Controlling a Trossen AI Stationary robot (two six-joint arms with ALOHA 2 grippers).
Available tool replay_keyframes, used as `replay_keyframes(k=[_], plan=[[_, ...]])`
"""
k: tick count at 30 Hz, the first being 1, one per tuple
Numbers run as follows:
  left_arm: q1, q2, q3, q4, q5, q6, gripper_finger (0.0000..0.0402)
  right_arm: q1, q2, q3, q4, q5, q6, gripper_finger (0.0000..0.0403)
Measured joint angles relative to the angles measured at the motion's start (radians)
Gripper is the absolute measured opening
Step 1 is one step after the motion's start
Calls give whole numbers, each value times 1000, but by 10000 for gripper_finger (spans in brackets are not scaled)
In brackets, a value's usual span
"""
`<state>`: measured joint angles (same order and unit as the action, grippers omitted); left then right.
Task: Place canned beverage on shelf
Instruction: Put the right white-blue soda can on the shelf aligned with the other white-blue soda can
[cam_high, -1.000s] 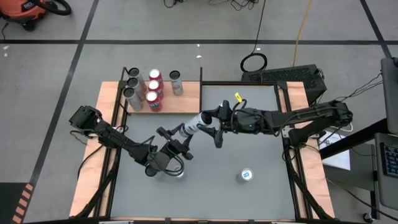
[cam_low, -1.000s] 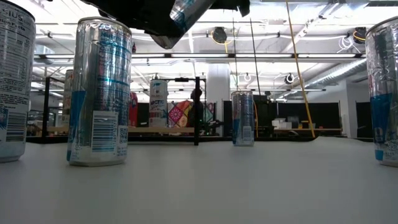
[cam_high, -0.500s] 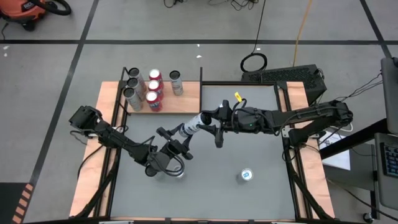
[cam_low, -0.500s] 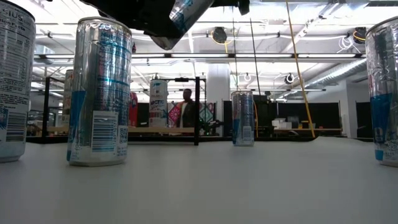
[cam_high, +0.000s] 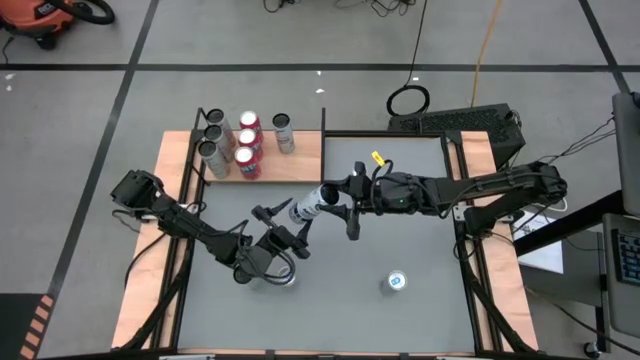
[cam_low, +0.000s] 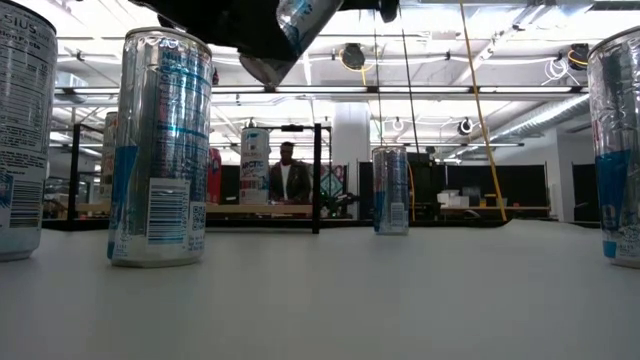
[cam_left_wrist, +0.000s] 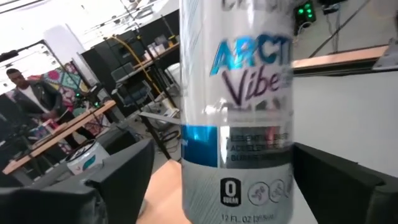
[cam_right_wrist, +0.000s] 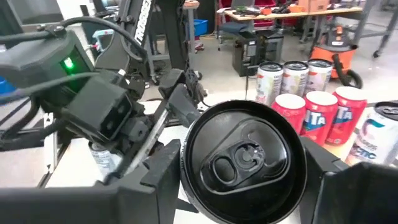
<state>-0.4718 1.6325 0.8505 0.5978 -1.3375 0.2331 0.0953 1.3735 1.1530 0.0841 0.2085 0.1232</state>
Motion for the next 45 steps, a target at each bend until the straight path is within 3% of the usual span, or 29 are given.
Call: replay_keyframes(k=[13,24,28,33,37,41,45], plan=[[-131,-72,0,-20,-127,9,373,-65,-3,0,9,-32,-36,175],[-299,-323,0,-115,-123,5,373,-181,-1,16,9,-228,-74,175],[-336,-444,0,-290,-59,-100,373,-221,16,70,-2,-277,-128,175],[-336,-604,0,-672,114,-402,366,-273,62,167,-68,-350,-176,175],[-325,-675,0,-922,133,-609,346,-313,123,257,-124,-396,-230,175],[-327,-694,0,-1018,133,-717,324,-351,196,332,-143,-452,-271,175],[-327,-688,-1,-1040,175,-725,310,-389,277,401,-153,-505,-301,175]])
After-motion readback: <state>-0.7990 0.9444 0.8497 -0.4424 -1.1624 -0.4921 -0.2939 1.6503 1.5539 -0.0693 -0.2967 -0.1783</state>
